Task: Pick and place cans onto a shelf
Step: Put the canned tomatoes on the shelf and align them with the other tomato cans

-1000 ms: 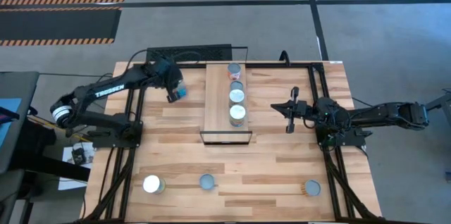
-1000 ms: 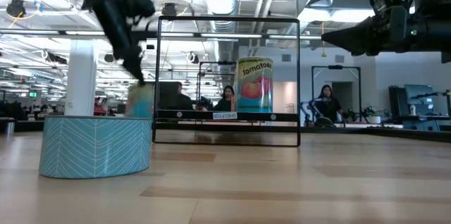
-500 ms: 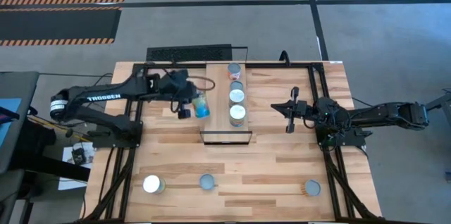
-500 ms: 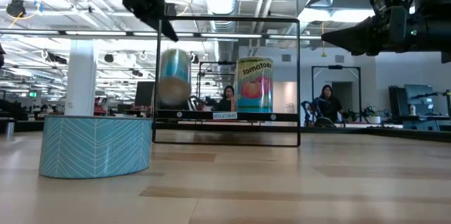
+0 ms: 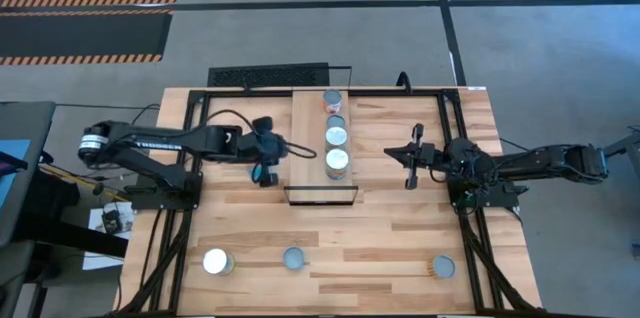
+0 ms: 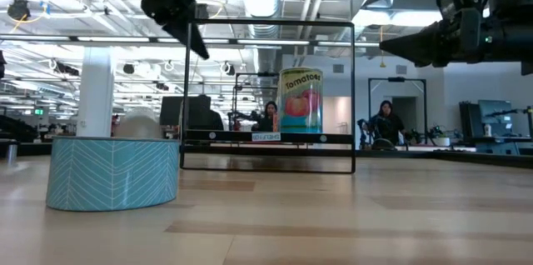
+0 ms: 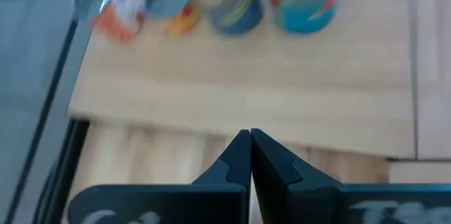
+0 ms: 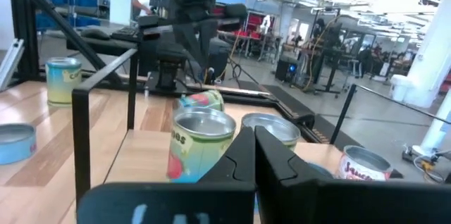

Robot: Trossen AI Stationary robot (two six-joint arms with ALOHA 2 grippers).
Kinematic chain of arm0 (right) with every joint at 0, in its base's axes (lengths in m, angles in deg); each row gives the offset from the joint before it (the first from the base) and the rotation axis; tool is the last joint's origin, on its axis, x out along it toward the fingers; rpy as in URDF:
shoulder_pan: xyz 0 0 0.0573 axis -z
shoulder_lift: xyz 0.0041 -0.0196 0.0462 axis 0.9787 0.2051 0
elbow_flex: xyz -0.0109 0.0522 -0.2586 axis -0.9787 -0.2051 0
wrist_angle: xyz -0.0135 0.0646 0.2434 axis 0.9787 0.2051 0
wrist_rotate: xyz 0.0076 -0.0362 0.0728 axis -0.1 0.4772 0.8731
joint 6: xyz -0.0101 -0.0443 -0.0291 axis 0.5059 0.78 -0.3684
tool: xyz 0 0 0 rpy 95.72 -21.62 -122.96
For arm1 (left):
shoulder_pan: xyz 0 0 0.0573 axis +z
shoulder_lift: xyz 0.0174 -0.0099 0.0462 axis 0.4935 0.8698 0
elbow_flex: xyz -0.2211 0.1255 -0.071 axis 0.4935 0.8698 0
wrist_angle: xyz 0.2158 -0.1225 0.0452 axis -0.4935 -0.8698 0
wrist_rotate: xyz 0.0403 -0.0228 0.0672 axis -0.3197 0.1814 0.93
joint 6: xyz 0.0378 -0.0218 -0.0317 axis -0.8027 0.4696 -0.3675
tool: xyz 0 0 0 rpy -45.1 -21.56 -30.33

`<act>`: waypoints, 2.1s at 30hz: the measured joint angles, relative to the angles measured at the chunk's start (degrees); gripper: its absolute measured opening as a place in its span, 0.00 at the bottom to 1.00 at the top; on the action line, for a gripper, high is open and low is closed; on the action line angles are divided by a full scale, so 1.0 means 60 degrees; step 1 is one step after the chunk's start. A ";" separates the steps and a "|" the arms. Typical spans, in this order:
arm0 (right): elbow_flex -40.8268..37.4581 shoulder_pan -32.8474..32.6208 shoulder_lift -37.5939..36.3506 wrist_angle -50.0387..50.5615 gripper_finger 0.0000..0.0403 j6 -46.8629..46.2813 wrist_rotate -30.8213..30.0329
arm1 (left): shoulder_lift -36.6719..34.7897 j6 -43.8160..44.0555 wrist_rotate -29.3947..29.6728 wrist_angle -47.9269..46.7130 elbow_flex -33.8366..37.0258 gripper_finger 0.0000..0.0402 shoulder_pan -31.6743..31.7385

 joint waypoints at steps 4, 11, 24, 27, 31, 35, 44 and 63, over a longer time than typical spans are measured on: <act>0.0004 -0.0118 0.0017 -0.0002 0.03 0.0043 -0.0004 | -0.0279 0.1213 0.0303 -0.1208 0.0003 0.00 0.0167; 0.0011 -0.0165 0.0016 -0.0011 0.03 0.0073 -0.0007 | -0.1151 0.4010 -0.0208 -0.3194 0.0234 0.00 0.0544; 0.0040 -0.0161 0.0016 -0.0048 0.03 0.0068 -0.0015 | -0.1847 0.8252 -0.1448 -0.5084 0.0517 0.07 0.0517; 0.0040 -0.0161 0.0019 -0.0014 0.03 0.0066 -0.0015 | -0.1741 0.8895 -0.1587 -0.5442 0.0517 0.14 0.0517; 0.0047 -0.0161 0.0018 0.0027 0.03 0.0069 -0.0001 | -0.1459 0.9574 -0.1417 -0.6083 0.0515 0.29 0.0613; 0.0047 -0.0161 0.0016 0.0042 0.03 0.0066 0.0007 | -0.0920 0.9892 -0.1379 -0.6663 0.0514 0.47 0.1049; 0.0051 -0.0157 0.0019 0.0145 0.03 0.0069 0.0036 | 0.0934 0.8359 -0.1513 -0.7593 0.0514 0.77 0.2759; 0.0055 -0.0160 0.0017 0.0301 0.03 0.0088 0.0273 | 0.2111 0.7744 -0.2804 -0.6990 0.1671 0.80 0.3963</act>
